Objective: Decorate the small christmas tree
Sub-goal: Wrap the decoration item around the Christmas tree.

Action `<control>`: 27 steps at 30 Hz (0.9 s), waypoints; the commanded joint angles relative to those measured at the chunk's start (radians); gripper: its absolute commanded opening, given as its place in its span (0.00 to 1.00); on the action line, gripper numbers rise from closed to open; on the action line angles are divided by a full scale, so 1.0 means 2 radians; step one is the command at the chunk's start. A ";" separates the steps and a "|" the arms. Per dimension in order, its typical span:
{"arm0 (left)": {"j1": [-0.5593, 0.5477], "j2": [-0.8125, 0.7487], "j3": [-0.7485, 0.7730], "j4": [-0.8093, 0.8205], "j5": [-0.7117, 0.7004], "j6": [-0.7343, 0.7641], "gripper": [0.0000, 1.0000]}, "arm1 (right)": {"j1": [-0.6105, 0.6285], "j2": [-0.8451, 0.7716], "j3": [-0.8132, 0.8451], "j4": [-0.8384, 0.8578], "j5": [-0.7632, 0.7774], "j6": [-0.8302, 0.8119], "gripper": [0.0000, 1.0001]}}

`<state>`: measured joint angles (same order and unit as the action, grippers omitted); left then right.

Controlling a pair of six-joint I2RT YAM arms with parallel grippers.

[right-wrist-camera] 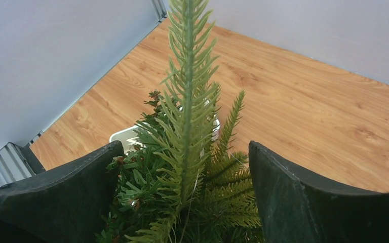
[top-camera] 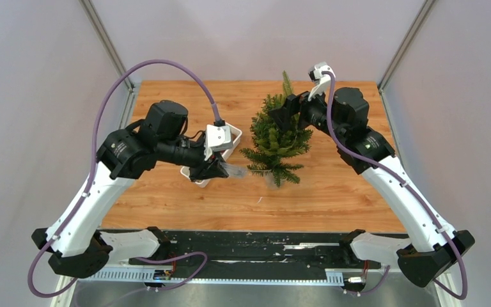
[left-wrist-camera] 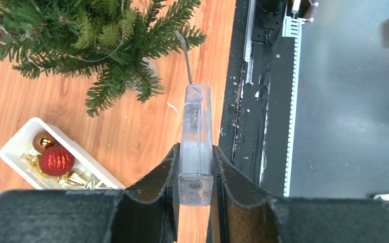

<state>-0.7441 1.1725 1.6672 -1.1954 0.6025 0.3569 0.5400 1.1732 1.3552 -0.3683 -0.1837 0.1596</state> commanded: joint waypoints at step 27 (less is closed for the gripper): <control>0.102 -0.097 -0.078 -0.002 -0.069 0.034 0.00 | 0.002 0.005 -0.010 0.001 0.004 -0.034 0.67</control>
<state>-0.5430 0.9863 1.5116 -1.2442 0.4538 0.4240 0.5411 1.1896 1.3449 -0.3767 -0.1841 0.1097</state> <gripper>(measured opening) 0.288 0.693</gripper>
